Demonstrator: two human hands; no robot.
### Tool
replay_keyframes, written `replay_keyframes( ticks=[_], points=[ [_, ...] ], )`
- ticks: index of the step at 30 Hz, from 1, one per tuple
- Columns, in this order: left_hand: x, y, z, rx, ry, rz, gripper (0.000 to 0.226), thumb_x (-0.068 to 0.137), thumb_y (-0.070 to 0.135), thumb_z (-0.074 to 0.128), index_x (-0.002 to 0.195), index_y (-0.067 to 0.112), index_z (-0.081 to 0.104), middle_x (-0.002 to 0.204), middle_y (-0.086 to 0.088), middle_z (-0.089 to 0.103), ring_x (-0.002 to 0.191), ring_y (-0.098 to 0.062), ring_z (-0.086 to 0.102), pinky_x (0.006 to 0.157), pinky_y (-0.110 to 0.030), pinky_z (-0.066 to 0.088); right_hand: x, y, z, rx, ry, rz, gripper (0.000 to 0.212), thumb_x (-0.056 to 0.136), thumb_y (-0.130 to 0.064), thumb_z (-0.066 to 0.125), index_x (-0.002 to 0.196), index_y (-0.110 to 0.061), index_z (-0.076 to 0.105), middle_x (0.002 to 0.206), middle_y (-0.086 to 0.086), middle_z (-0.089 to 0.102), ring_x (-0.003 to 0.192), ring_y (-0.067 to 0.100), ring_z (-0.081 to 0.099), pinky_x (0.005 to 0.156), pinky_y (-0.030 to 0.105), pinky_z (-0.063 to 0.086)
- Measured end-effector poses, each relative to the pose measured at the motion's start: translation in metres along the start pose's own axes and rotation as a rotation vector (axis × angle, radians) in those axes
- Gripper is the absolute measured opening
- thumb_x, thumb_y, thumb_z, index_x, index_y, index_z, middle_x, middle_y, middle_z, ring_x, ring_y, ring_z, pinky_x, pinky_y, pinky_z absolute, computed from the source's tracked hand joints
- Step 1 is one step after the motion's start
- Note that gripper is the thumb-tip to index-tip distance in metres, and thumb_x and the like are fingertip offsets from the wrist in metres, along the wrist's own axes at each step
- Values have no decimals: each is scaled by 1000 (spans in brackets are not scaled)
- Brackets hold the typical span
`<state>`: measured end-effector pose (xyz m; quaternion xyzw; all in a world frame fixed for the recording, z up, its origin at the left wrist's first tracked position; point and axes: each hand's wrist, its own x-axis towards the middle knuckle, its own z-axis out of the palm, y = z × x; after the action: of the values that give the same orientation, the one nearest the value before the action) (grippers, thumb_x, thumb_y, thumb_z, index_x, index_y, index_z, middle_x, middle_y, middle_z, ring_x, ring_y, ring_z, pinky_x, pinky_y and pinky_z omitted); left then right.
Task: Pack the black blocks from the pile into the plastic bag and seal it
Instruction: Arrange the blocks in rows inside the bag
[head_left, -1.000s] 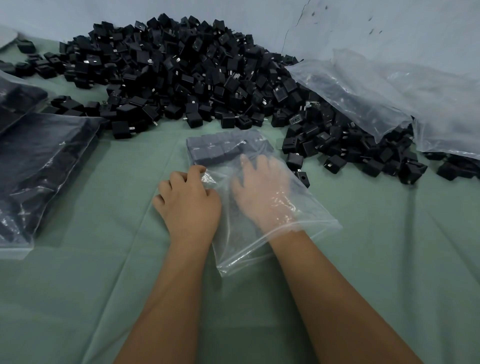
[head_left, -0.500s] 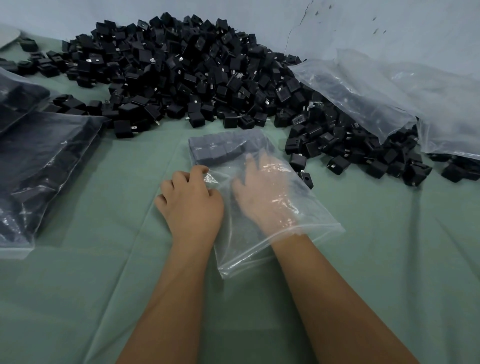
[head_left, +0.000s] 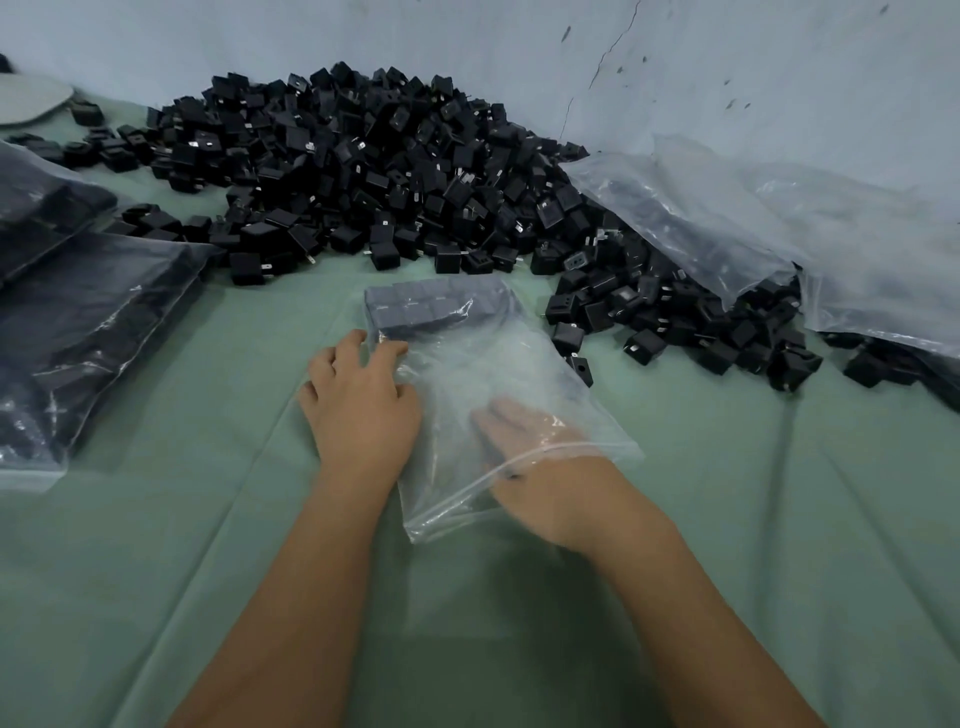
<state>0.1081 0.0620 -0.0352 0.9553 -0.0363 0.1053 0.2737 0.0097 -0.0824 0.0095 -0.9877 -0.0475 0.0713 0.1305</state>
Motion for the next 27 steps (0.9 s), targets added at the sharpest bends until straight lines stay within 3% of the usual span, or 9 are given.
replay_keyframes(
  ticks=[2,4,6,8,11,14,17,23,27],
  points=[
    [-1,0,-2,18,-29,36,48,88,17,50,134,30,56,156,0,31,140,-27,20,111,-44,18,-27,-2,-17,236,-155,-43,15,95,-39,49,103,-29,57,109,-11,56,104,18,55,89,28,44],
    [-2,1,-4,12,-48,37,45,90,19,50,132,30,58,157,2,29,142,-25,17,113,-44,15,-45,-2,-46,513,-269,-81,30,92,-43,53,97,-17,68,96,-1,69,89,18,63,79,26,51],
    [0,4,-6,-31,-14,31,36,90,18,52,122,29,66,156,4,33,142,-24,19,114,-43,15,-48,2,-76,701,-111,-159,31,90,-39,52,83,-16,71,75,2,70,67,13,64,60,17,47],
    [5,10,-9,-87,73,73,30,89,15,55,111,26,71,147,5,46,137,-24,28,111,-41,19,-32,10,-93,781,213,-144,31,89,-37,48,78,-20,71,72,-1,68,66,7,62,57,18,45],
    [17,26,-11,-124,31,178,30,90,17,54,115,25,69,130,2,58,125,-25,44,105,-39,32,23,19,-86,640,380,-11,19,93,-37,52,94,-29,69,97,-10,62,92,3,59,79,26,46],
    [28,32,-5,72,-97,185,37,94,31,48,131,29,57,131,-5,50,126,-27,38,104,-39,30,85,24,-55,352,193,52,36,97,-36,51,128,-20,57,125,2,47,121,18,45,102,34,38],
    [36,21,3,237,-144,218,41,96,38,43,136,32,49,134,-3,41,127,-24,34,102,-39,27,119,28,-26,4,72,98,44,98,-43,42,133,-18,49,131,8,41,126,27,37,102,41,38],
    [57,3,13,335,-332,231,51,102,40,25,153,39,21,164,1,9,151,-18,3,119,-52,5,128,34,-11,-77,-5,82,58,100,-44,37,152,-19,25,160,6,17,145,26,17,116,41,19],
    [55,-5,14,328,-404,236,52,103,47,17,154,43,10,165,6,-6,151,-17,-11,118,-54,-6,95,38,-10,51,418,79,36,96,-32,46,129,-22,58,133,0,54,124,21,45,107,37,31]
  ],
)
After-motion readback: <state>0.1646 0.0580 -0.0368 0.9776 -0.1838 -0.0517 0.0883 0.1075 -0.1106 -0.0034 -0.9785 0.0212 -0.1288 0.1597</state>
